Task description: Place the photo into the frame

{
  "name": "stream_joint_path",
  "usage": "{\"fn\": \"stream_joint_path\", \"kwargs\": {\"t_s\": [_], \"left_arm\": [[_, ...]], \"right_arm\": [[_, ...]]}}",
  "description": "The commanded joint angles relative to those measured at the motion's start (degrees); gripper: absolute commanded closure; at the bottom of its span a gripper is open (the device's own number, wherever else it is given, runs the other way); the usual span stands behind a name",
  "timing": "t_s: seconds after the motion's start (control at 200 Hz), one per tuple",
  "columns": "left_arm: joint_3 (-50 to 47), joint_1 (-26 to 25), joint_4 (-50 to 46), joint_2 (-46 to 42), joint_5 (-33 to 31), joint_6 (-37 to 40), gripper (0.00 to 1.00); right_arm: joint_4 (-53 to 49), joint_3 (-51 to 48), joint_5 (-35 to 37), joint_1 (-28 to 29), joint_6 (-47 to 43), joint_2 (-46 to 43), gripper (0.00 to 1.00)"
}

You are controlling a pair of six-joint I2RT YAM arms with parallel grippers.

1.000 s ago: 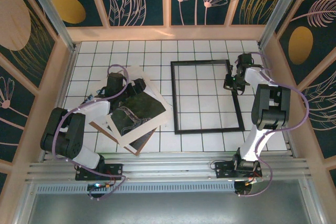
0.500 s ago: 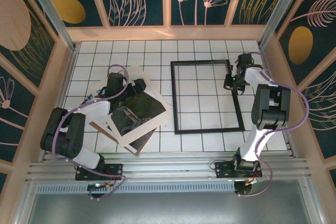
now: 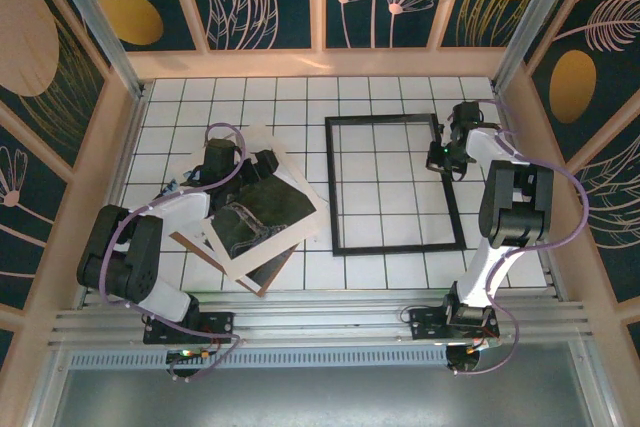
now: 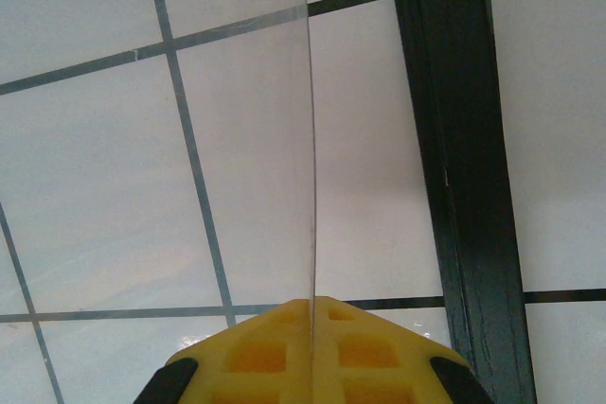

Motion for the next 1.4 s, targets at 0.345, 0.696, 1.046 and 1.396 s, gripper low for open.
{"fn": "stream_joint_path", "kwargs": {"t_s": [0.345, 0.696, 1.046, 1.396], "left_arm": [[0.4, -0.4, 0.4, 0.3, 0.6, 0.8, 0.01], [0.4, -0.3, 0.5, 0.3, 0.6, 0.8, 0.02], [0.3, -0.3, 0.5, 0.3, 0.7, 0.8, 0.02], [0.9, -0.3, 0.5, 0.4, 1.0, 0.7, 0.01]], "right_arm": [[-0.9, 1.3, 2.3, -0.6, -0.7, 0.4, 0.99], [-1.3, 1.6, 2.9, -0.7, -0.7, 0.4, 0.99], [-0.2, 1.2, 0.4, -0.1, -0.5, 0.8, 0.99], [0.7, 0.4, -1.0, 0.3, -0.5, 0.8, 0.91]]}}
